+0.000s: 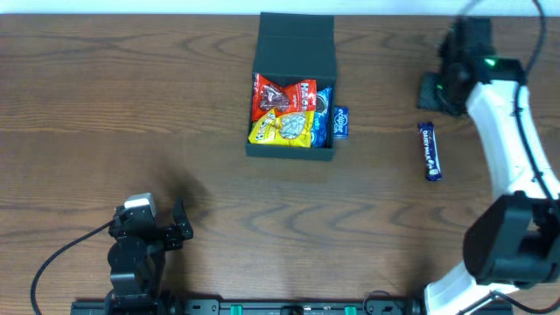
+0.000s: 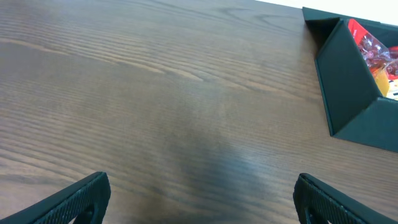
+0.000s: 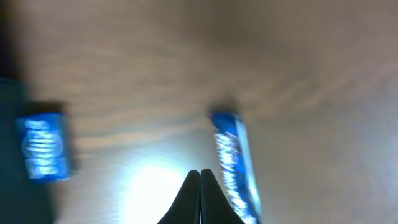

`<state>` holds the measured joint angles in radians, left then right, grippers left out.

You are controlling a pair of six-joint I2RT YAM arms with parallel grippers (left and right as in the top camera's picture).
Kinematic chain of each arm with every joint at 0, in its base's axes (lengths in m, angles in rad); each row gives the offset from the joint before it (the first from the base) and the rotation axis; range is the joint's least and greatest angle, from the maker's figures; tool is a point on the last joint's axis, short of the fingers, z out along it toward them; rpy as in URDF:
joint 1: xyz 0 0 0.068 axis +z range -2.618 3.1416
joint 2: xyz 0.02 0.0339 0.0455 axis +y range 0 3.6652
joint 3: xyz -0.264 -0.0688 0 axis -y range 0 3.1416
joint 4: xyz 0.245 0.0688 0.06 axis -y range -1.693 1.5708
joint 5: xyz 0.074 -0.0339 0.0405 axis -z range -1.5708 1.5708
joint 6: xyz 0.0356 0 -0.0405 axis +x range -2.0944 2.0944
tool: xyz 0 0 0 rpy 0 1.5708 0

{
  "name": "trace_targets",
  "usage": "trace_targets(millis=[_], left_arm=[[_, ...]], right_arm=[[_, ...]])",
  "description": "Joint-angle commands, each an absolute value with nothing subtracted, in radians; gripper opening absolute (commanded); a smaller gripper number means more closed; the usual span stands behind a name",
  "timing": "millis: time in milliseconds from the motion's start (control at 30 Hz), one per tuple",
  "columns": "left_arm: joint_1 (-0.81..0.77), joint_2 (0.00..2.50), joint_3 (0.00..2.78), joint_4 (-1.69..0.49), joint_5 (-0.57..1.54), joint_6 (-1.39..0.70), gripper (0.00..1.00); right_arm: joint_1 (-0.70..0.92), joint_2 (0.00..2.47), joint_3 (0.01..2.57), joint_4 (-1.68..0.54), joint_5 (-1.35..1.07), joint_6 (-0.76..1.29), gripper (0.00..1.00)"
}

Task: Pack container
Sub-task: 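Lift the right gripper out and grasp the blue Dairy Milk bar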

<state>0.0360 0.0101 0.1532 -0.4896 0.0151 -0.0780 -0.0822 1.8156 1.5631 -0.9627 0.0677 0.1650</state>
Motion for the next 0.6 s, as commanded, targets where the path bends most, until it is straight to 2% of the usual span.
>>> trace_targets(millis=[0, 233, 267, 300, 400, 500, 567], left_arm=[[0.039, 0.004, 0.136, -0.490, -0.001, -0.071, 0.95], [0.039, 0.004, 0.136, -0.490, -0.001, -0.071, 0.95], [0.039, 0.004, 0.136, -0.490, -0.001, -0.070, 0.95], [0.039, 0.004, 0.136, -0.490, -0.001, -0.070, 0.95], [0.039, 0.004, 0.136, -0.490, -0.001, -0.070, 0.95], [0.039, 0.004, 0.136, -0.490, -0.001, -0.070, 0.95], [0.039, 0.004, 0.136, -0.490, -0.001, -0.071, 0.95]], right_arm=[[-0.131, 1.818, 1.454, -0.965, 0.064, 0.178, 0.02], [-0.152, 1.818, 1.188, -0.806, 0.064, 0.187, 0.02], [-0.152, 1.818, 1.174, -0.791, 0.064, 0.186, 0.08], [-0.152, 1.818, 1.168, -0.778, 0.073, 0.186, 0.22], [-0.152, 1.818, 1.169, -0.766, 0.121, 0.186, 0.30], [-0.152, 1.818, 1.169, -0.743, 0.138, 0.150, 0.33], [-0.152, 1.818, 1.168, -0.725, 0.138, 0.128, 0.40]])
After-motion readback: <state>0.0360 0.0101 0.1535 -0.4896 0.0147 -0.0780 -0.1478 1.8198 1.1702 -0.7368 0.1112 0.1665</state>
